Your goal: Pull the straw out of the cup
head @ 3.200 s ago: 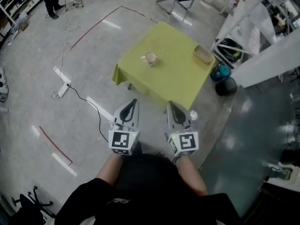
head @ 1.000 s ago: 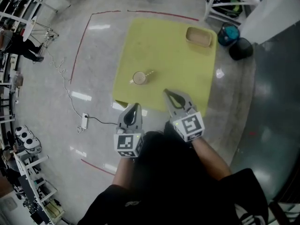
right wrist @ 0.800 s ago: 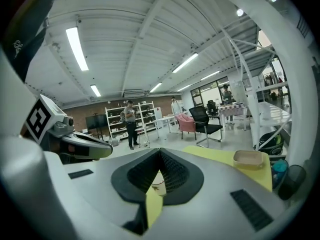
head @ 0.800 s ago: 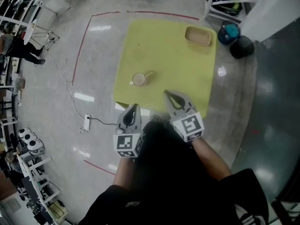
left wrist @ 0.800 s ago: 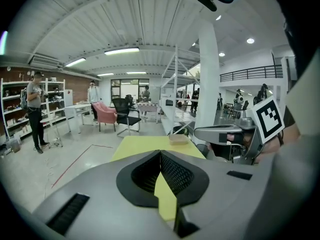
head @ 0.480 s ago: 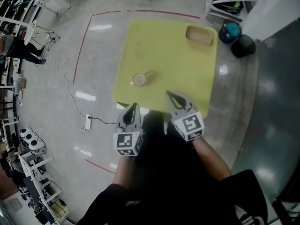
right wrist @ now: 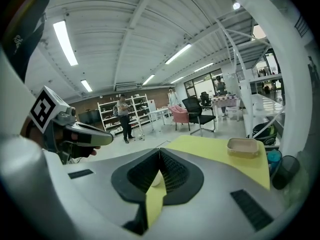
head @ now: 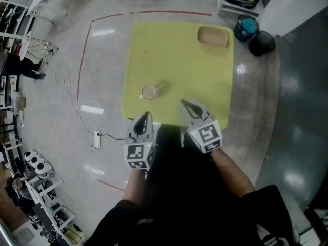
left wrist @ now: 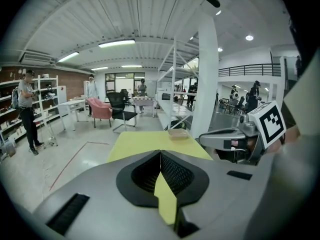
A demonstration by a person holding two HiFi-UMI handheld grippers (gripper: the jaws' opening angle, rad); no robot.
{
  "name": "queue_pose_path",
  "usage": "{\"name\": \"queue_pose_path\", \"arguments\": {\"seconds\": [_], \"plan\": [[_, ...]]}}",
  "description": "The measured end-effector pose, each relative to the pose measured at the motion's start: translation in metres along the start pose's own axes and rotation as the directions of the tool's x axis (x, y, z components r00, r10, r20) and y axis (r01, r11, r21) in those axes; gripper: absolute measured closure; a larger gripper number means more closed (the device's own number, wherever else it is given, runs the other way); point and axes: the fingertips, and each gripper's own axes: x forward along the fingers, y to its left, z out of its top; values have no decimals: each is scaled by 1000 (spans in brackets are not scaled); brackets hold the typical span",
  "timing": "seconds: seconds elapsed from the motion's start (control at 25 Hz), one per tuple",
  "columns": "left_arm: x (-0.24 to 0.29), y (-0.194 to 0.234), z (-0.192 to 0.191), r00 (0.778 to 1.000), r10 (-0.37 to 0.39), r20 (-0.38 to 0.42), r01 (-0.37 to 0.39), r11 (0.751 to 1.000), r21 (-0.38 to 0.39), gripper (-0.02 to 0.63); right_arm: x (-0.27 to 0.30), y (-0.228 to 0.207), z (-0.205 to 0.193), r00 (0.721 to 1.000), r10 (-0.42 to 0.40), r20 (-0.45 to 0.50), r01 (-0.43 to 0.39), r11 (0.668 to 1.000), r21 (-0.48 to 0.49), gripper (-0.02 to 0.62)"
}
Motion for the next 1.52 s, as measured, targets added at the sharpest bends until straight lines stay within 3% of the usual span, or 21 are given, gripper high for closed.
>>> {"name": "queue_pose_path", "arguments": {"seconds": [0.4, 0.84, 1.24, 1.52], "plan": [[32, 20, -2, 997, -59, -47, 59, 998, -4, 563, 30, -1, -9, 998, -17, -63, 19, 999, 27, 578], [59, 34, -35, 985, -121, -121, 118, 993, -30, 563, 68, 13, -53, 979, 15, -203, -2, 998, 65, 578], [73, 61, -32, 978, -140, -153, 138, 990, -23, 563, 96, 22, -59, 970, 22, -240, 6, 993, 115, 578], [89, 78, -29, 967, -168, -191, 177, 984, 30, 563, 118, 23, -61, 971, -10, -240, 46, 988, 145, 578]]}}
